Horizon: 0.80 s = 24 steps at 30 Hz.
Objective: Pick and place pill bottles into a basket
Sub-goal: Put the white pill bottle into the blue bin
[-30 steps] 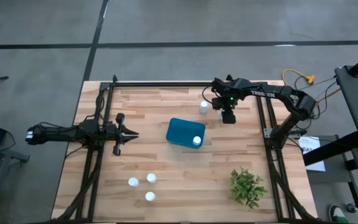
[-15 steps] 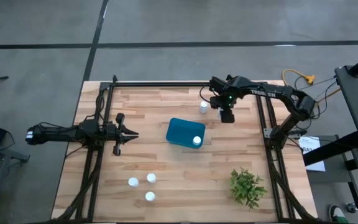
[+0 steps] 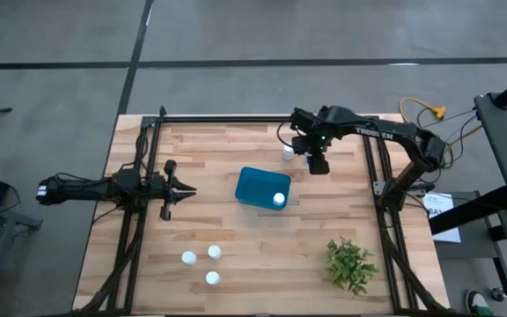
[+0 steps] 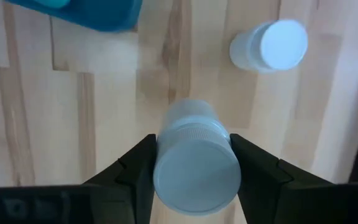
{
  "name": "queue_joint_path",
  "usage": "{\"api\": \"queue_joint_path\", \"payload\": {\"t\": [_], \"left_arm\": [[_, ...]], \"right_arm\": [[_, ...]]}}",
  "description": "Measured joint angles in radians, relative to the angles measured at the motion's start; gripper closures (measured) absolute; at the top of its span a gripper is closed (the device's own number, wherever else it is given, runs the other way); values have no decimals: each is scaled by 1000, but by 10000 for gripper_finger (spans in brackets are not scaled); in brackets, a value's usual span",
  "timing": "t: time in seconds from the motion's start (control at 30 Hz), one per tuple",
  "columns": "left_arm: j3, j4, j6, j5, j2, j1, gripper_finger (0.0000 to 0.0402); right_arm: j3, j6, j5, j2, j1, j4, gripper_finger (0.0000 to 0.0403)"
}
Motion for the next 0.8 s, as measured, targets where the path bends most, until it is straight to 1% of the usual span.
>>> {"api": "queue_joint_path", "payload": {"t": [0.13,0.3,0.47,0.8], "left_arm": [[0,0,0,0,7,0,369],[0,0,0,0,18,0,369],[0,0,0,0,26,0,369],[0,1,0,0,29,0,369]], "right_arm": [[51,6,2,0,23,-27,244],[119,24,41,0,55,-83,244],[174,33,48,0,92,-110,244],[206,41,50,-1,150,-124,244]]}}
